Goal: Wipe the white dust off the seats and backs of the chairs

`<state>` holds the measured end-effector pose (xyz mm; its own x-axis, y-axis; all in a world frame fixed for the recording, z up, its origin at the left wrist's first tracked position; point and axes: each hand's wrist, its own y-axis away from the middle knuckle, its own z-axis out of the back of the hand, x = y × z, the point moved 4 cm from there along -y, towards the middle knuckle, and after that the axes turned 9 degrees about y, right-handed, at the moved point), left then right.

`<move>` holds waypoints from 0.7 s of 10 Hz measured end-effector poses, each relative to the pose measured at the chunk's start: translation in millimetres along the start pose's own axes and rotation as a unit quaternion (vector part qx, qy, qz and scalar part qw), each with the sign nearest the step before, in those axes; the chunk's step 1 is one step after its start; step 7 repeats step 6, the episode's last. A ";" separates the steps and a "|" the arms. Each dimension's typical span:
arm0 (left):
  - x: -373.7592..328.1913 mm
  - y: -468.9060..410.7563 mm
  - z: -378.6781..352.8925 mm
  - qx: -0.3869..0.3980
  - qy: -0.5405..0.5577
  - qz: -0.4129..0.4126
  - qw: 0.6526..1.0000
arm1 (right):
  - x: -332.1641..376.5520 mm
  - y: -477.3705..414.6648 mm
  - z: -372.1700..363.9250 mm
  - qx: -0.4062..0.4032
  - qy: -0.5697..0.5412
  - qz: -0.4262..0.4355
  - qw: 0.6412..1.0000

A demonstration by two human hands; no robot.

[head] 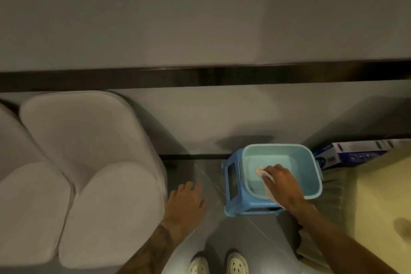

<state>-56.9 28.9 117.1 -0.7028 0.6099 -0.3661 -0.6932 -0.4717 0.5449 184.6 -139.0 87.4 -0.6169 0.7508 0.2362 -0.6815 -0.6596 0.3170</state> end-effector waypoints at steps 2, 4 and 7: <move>14.4 -94.6 -81.5 -0.001 -0.004 -0.012 1.000 | -38.1 -86.9 -109.7 0.038 0.037 0.061 0.997; 49.2 -143.3 -139.6 0.016 -0.027 0.005 0.999 | -65.2 -118.5 -198.0 0.105 0.085 0.046 0.990; 40.4 -130.3 -109.8 0.012 -0.023 -0.003 1.000 | -68.9 -105.9 -163.7 0.107 0.095 0.029 0.989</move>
